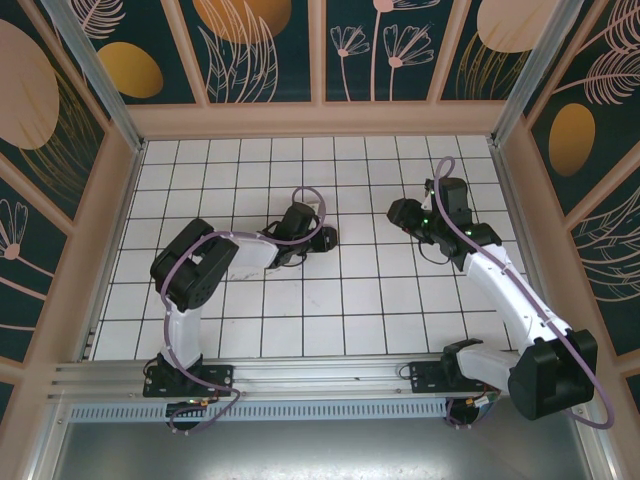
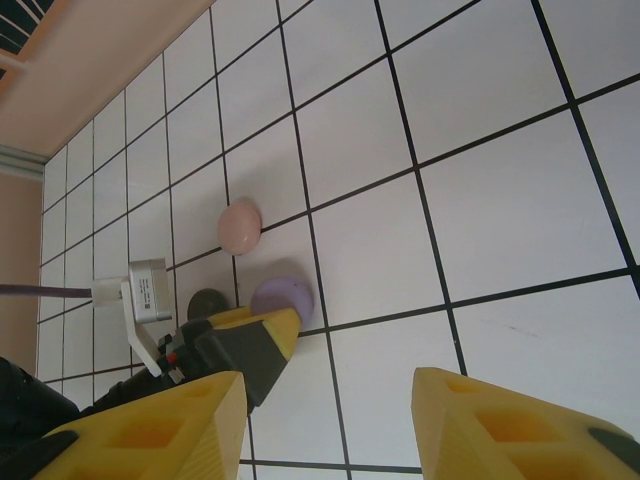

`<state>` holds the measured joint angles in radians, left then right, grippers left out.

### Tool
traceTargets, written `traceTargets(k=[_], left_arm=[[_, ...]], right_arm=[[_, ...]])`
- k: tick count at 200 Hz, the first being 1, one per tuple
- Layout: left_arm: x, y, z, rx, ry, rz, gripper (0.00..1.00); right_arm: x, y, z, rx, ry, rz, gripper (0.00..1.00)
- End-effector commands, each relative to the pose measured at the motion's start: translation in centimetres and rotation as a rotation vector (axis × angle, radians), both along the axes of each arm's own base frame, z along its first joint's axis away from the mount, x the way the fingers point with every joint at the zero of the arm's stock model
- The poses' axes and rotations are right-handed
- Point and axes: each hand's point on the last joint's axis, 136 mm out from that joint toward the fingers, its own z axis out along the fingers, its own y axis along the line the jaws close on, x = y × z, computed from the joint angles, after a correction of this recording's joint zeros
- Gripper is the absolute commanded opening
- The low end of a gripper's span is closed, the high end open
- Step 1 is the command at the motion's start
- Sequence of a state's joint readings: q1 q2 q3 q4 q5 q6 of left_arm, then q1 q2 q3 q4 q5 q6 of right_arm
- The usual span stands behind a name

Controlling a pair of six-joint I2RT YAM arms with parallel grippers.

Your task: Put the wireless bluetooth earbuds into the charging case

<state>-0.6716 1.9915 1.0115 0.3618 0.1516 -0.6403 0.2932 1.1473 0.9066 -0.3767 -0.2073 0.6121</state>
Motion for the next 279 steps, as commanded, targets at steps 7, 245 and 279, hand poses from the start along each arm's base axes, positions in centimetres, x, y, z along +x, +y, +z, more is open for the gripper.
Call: traceTargets(k=[7,245,279], left_arm=[[0.2,2.2,-0.5,0.121,0.003,0.043,0.44],[2.9,3.5,19.4,0.095,-0.439,0.075,0.98],[1.9,5.6,25.5,0.082,-0.602,0.115,0.99]], right_arm=[[0.5,-0.1,1.1,0.015,-0.032,-0.006,0.51],[0.9,-1.8,4.8,-0.044,-0.138,-0.053,0.92],[1.5,-3.5,6.2,-0.124,-0.186,-0.111,0.94]])
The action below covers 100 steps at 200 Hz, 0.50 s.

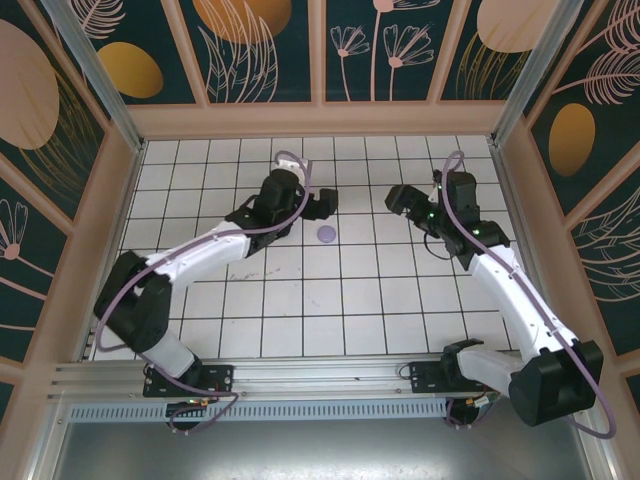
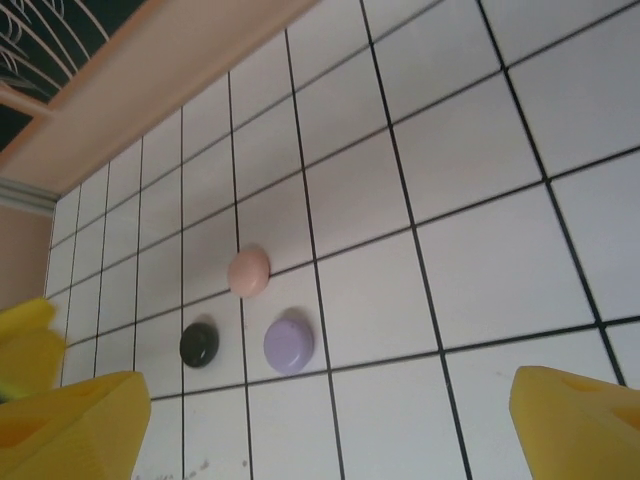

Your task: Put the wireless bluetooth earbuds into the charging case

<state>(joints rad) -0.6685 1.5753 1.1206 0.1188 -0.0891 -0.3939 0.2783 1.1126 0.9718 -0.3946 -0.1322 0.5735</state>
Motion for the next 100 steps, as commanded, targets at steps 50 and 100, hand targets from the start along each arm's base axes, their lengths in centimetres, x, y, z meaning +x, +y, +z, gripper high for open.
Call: traceTargets(k=[50,100], left_arm=[[-3.3,7.8,10.4,0.045,-0.435,0.168,0.99],[-5.5,12.1,9.1,0.241,-0.496,0.247,0.99]], right_arm=[[1.5,-6.1,4.4,-0.234,-0.164,-0.245,0.95],[1.5,-11.2,4.3,-0.375,-0.303,-0.488,0.99]])
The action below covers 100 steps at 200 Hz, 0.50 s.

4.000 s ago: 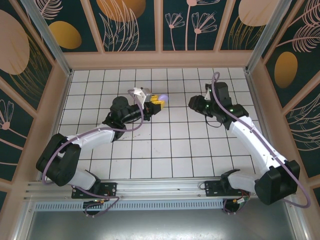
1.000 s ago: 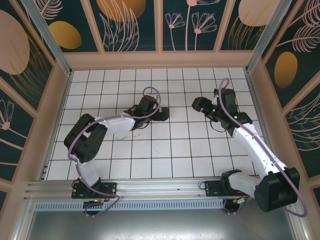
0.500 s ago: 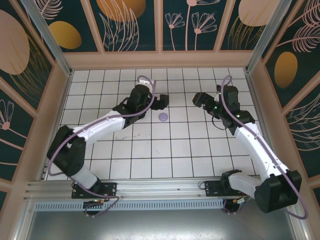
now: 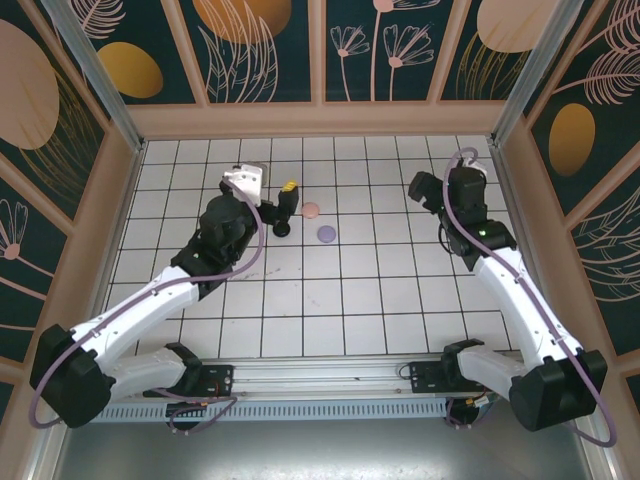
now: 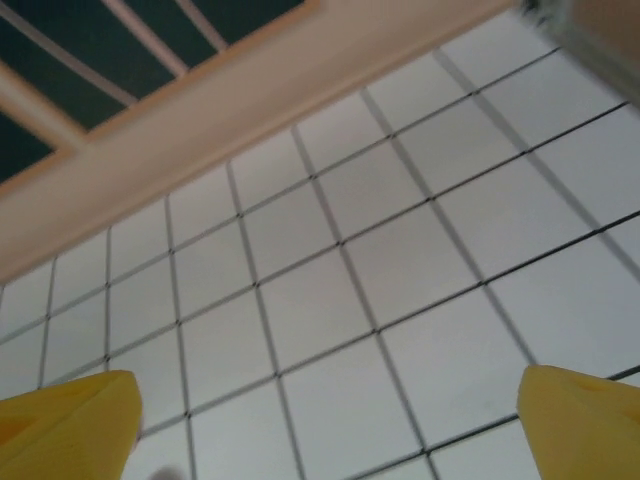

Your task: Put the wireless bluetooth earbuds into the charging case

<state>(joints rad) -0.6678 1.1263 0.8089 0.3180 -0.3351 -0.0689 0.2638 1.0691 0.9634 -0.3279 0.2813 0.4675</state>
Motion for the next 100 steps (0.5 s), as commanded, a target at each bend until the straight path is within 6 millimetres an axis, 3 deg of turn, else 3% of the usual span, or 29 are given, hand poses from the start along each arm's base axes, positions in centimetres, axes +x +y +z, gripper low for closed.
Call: traceTargets(k=[1,43,72,100], left_arm=[[-0.5,2.9,0.2,0.096,-0.058,0.112,0.99],[-3.3,7.5,1.0,0.072,-0.191,0.245,0.99],[-4.2,9.6,1.4,0.143,-0.25,0.304,0.99],[-4.2,11.9,-0.3,0.174,-0.262,0.338,0.99]], right_arm=[[-0.3,-4.0,1.6,-0.106,-0.143,-0.178,0.99],[-0.7,-7.2,0.6,-0.14,-0.164,-0.3,0.99],[-0.4,-7.0,0.0,-0.188,-0.161,-0.23,0.99],[-0.9,-7.0,-0.2,-0.215,-0.226,-0.182,0.99]])
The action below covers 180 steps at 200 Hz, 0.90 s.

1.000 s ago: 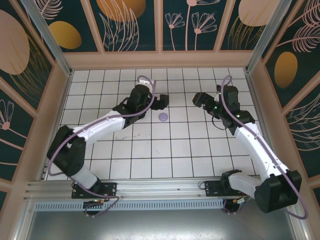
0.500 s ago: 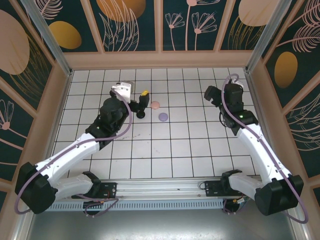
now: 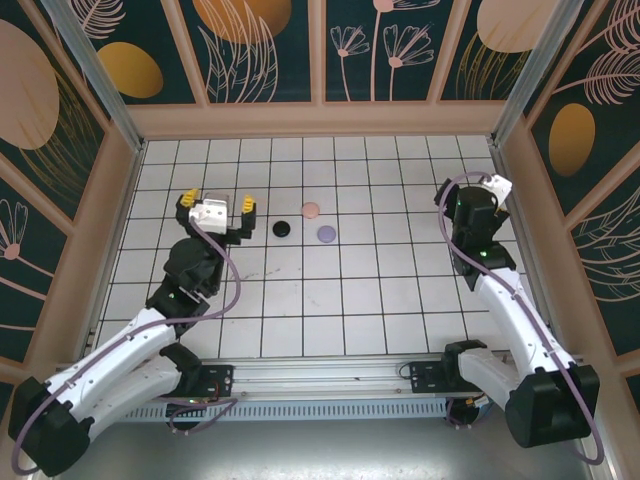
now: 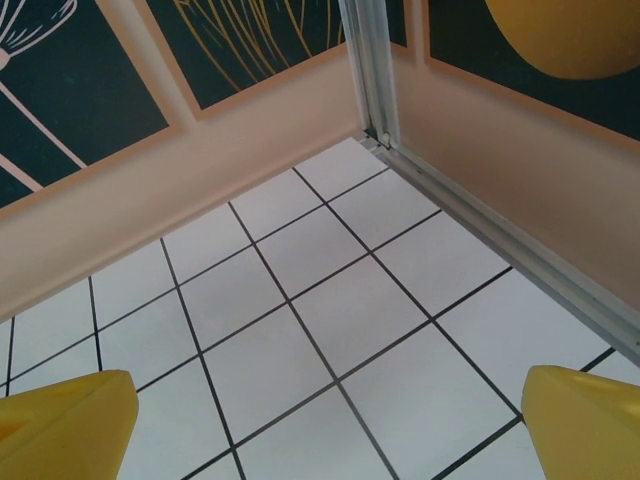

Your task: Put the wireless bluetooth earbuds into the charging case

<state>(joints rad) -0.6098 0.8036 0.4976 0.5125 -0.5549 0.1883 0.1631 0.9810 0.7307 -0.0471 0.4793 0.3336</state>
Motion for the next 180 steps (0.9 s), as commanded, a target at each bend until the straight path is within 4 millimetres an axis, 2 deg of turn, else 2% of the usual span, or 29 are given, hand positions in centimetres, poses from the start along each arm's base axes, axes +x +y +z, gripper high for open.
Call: traceTargets(k=[1,14,41,71,96,117,146,180], left_arm=[[-0.2,2.2,-0.5,0.046,-0.048,0.062,0.99],[-0.1,3.5,-1.8,0.041,-0.046,0.091,0.99],[0.2,4.6,-5.1,0.053,-0.045,0.108,0.99],[0.3,6.6,-8.7,-0.039,-0.043,0.146,0.99],[0.4,8.3,-11.5,-0.077,-0.02,0.182,0.99],[0.8,9.1,-13.9,-0.083,0.023,0.186,0.99],[2.4,8.2,-14.4,-0.057,0.039,0.123,0.99],[3.4,9.5,-15.2,-0.101,0.049,0.125,0.99]], right_arm=[[-0.2,-0.1,1.3,-0.053,-0.093,0.048,0.99],[-0.5,-0.5,0.7,-0.06,-0.112,0.046,0.99],[-0.8,-1.0,-0.4,-0.111,-0.137,0.056,0.99],[-1.2,-1.9,-1.1,-0.146,-0.166,0.042,0.99],[-1.2,-1.7,-1.7,-0.168,-0.195,0.072,0.99],[-1.1,-1.8,-3.0,-0.181,-0.202,0.077,0.99],[-0.1,-1.4,-5.4,-0.181,-0.199,0.102,0.99],[0.6,-1.1,-7.4,-0.212,-0.207,0.126,0.99]])
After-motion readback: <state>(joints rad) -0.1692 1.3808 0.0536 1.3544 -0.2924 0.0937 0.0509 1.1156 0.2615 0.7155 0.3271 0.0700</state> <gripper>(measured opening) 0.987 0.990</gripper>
